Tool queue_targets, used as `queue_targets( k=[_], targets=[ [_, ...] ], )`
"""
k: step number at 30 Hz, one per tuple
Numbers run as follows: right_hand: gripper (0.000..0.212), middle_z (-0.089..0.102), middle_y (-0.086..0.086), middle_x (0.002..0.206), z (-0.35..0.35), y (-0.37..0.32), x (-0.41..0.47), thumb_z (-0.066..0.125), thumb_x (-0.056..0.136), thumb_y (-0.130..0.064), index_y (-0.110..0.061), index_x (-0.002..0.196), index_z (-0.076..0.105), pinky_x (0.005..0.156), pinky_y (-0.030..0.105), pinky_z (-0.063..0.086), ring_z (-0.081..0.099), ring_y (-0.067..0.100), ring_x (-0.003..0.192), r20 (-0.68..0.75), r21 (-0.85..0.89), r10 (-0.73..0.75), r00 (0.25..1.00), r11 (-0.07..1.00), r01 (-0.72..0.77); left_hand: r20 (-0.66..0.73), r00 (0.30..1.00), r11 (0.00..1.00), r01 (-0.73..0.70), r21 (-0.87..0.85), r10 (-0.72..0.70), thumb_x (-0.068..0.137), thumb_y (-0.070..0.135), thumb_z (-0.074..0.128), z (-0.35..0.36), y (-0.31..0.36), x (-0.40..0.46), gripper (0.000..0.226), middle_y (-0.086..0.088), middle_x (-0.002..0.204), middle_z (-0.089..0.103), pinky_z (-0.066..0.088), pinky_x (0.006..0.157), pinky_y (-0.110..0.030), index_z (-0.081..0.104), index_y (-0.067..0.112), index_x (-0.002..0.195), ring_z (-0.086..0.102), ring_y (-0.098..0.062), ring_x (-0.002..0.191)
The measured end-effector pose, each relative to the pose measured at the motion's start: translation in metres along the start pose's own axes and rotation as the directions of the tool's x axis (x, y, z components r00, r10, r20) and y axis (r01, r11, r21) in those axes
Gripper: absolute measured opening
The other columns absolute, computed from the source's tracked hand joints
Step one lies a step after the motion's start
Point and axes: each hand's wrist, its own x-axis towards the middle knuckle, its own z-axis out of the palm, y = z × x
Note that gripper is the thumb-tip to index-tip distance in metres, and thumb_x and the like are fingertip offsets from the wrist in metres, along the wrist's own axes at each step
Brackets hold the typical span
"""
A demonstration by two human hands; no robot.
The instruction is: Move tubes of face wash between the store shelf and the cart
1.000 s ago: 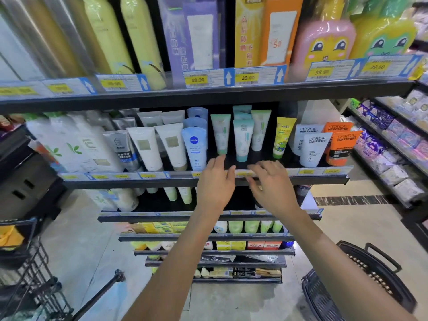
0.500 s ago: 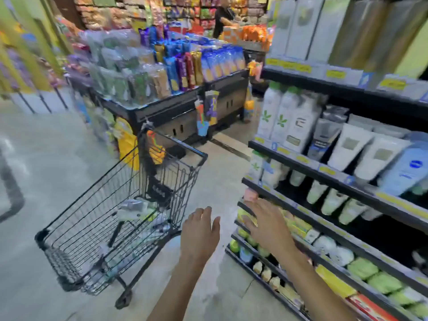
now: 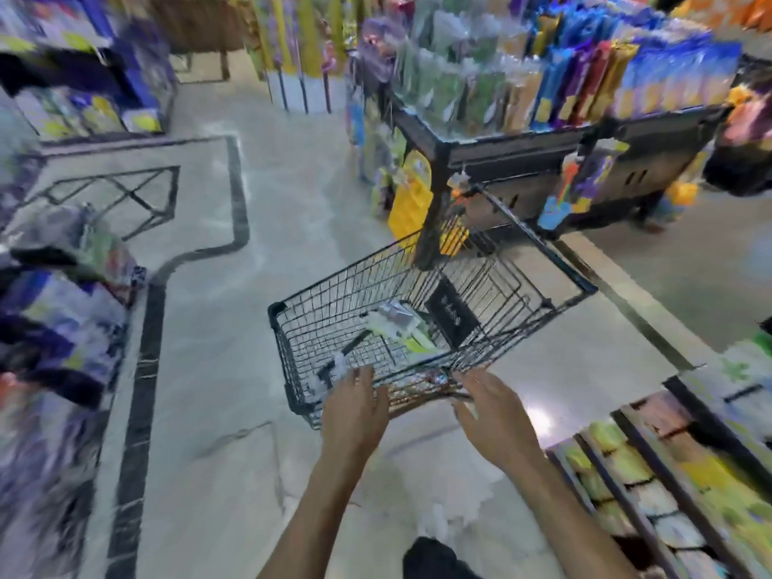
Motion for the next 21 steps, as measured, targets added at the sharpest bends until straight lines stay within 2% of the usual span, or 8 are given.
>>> queue_targets(
  k=[7,10,12,16,21],
  targets=[
    [0.051,0.047,-0.002,0.156,0.035,0.007,0.092,0.046,0.104,-0.052,-0.028,0.149,0.052,0.118,0.037,0.036,0.041,0.019,0.144,0.158,0.010,0.003,0.987,1.000,-0.005,0.042,0.992,0.993,0.120,0.016,-0.120,0.104,0.045,0.045,0.013,-0.027,0.088,0.048,-0.010,0.134,0.062,0.051,0.098,-0.046,0.055,0.017,0.142,0.059,-0.031,0.119],
    [0.046,0.051,-0.004,0.150,0.036,0.004,0.147,0.050,0.104,-0.046,-0.026,0.145,0.055,0.107,0.036,0.040,0.049,0.021,0.137,0.207,-0.025,-0.009,0.978,1.000,0.015,0.089,0.979,0.983,0.180,0.044,-0.183,0.103,0.046,0.043,0.022,-0.039,0.121,0.047,-0.009,0.131,0.064,0.054,0.092,-0.044,0.056,0.018,0.138,0.061,-0.029,0.115],
    [0.043,0.053,-0.005,0.147,0.037,-0.001,0.185,0.053,0.103,-0.043,-0.025,0.142,0.058,0.104,0.036,0.043,0.052,0.022,0.133,0.224,0.022,-0.030,0.974,0.999,0.026,0.119,0.969,0.976,0.209,0.053,-0.214,0.102,0.045,0.042,0.026,-0.046,0.138,0.046,-0.006,0.129,0.064,0.055,0.089,-0.043,0.054,0.020,0.140,0.061,-0.028,0.112],
    [0.043,0.059,0.001,0.140,0.057,-0.011,0.263,0.058,0.100,-0.039,-0.022,0.140,0.060,0.103,0.037,0.045,0.056,0.022,0.125,0.302,0.053,-0.103,0.948,0.994,0.091,0.229,0.916,0.944,0.325,0.064,-0.331,0.105,0.039,0.045,0.037,-0.063,0.165,0.041,-0.009,0.125,0.064,0.052,0.087,-0.041,0.054,0.016,0.138,0.060,-0.030,0.111],
    [0.046,0.055,-0.001,0.146,0.088,-0.032,0.338,0.054,0.102,-0.042,-0.023,0.145,0.055,0.108,0.040,0.043,0.051,0.023,0.132,0.409,0.036,-0.121,0.904,0.993,0.116,0.347,0.836,0.900,0.433,0.061,-0.425,0.105,0.037,0.047,0.060,-0.092,0.198,0.044,-0.013,0.139,0.057,0.052,0.092,-0.044,0.050,0.015,0.143,0.058,-0.034,0.117]
  ],
)
